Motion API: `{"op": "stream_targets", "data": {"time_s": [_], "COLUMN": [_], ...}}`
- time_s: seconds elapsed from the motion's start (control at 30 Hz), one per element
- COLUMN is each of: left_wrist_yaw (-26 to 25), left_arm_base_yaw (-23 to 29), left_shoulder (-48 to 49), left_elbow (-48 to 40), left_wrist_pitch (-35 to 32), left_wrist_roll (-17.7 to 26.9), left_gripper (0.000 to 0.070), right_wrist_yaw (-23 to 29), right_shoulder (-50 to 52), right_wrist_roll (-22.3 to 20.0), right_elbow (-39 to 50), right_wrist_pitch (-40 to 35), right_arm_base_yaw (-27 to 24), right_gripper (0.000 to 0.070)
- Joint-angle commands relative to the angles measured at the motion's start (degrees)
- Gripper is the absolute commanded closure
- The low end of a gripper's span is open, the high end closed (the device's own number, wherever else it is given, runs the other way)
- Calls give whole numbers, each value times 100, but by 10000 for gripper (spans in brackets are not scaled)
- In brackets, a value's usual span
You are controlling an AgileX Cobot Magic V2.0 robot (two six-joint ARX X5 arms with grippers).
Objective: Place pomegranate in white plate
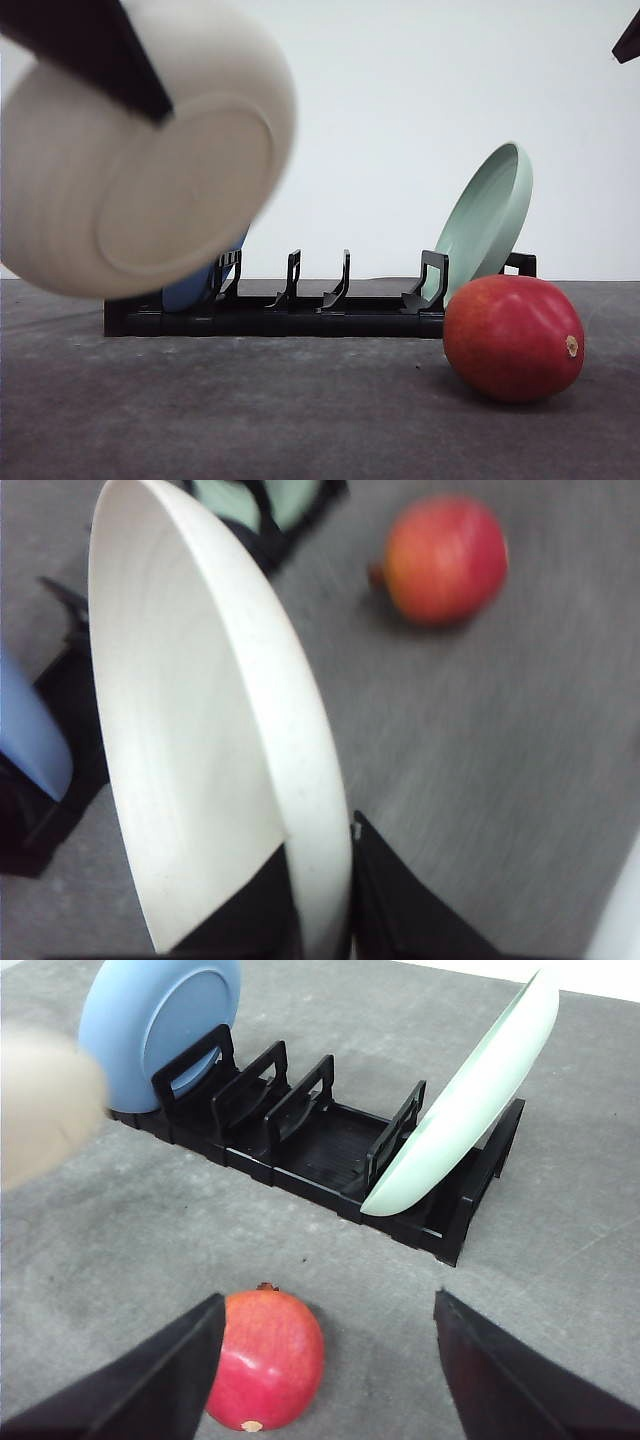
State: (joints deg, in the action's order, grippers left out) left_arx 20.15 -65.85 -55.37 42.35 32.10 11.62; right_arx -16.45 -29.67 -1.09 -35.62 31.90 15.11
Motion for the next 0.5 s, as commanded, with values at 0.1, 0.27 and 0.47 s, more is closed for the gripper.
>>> {"op": "stream_targets", "data": {"time_s": [0.1, 0.27, 0.47], "left_wrist_yaw": [254, 557, 1221], "left_arm_base_yaw": [-188, -304, -534], "left_shoulder": [-942, -1798, -2701], "left_elbow": [35, 39, 306], "left_wrist_pitch": [-211, -712, -847], "left_wrist_roll": [990, 1125, 1364], "left_gripper": [689, 689, 690], "right_wrist_yaw": [-3, -2, -4], "right_shoulder": [-17, -17, -17], "right_wrist_roll": [69, 68, 68], "right_elbow": [-76, -76, -76], "right_wrist_pitch": [-57, -59, -57], "right_arm_base_yaw": [28, 28, 28], "right_gripper": [282, 282, 282]}}
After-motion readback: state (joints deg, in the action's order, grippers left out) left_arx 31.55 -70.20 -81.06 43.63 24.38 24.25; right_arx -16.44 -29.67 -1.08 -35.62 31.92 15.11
